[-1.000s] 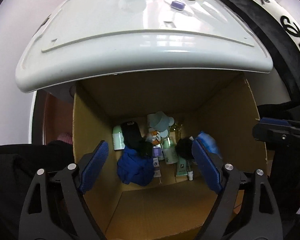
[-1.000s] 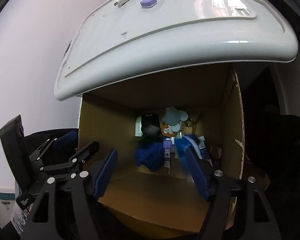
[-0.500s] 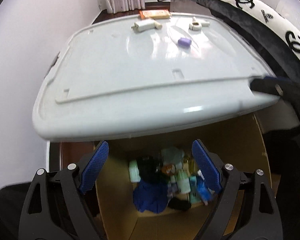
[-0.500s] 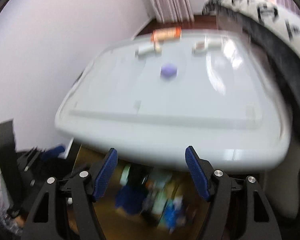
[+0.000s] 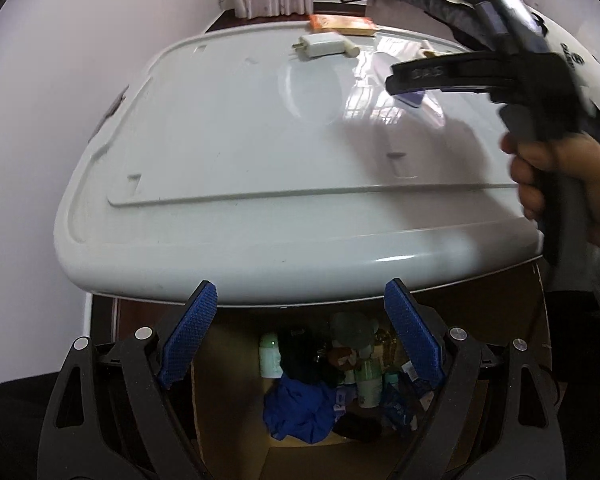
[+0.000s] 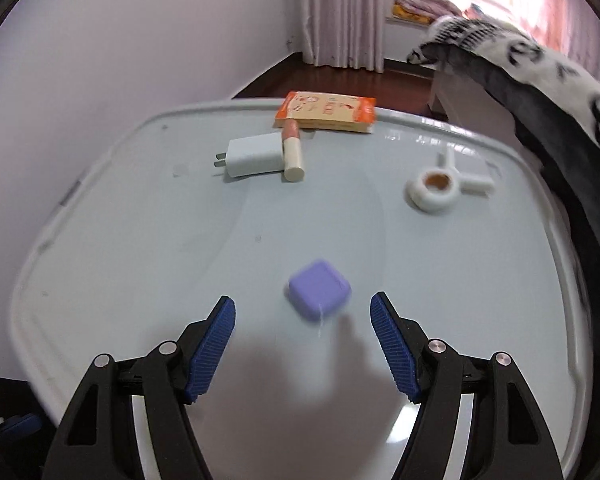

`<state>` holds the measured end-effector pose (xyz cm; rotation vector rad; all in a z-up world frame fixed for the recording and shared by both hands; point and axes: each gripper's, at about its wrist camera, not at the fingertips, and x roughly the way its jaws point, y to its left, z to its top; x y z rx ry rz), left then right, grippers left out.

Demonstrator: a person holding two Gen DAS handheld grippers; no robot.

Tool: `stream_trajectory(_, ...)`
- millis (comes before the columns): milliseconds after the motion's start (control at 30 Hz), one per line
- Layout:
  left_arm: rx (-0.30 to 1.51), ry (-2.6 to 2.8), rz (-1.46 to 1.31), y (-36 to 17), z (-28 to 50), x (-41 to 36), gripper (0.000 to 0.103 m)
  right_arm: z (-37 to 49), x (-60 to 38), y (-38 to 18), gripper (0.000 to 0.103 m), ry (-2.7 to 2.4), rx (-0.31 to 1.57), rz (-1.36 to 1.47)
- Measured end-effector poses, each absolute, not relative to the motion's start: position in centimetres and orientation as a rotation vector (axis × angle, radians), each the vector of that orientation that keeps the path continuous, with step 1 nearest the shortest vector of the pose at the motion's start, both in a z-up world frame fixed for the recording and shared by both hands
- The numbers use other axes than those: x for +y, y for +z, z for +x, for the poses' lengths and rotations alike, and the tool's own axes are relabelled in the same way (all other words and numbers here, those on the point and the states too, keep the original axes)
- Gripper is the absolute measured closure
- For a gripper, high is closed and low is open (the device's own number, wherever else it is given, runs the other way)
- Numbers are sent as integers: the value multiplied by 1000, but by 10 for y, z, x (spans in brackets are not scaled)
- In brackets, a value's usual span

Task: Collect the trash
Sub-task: 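Grasp the lavender square case with the right tool while the left tool grasps the small clear cap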

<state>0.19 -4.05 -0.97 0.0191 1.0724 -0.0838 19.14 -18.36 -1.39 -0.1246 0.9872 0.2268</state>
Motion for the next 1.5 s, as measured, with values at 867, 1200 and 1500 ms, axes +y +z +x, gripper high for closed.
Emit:
stream_trajectory(867,965,110,-108,1,228,-5,14,111,-277,58,65,288,882,290)
stream_trajectory(1200,981,198,-119,-29,292,-16,32,122,-273,52,65,309,911,280)
stream_trajectory(1500,953,64,-179,-19,272,-9,85,117,-262,54,65,314,897,253)
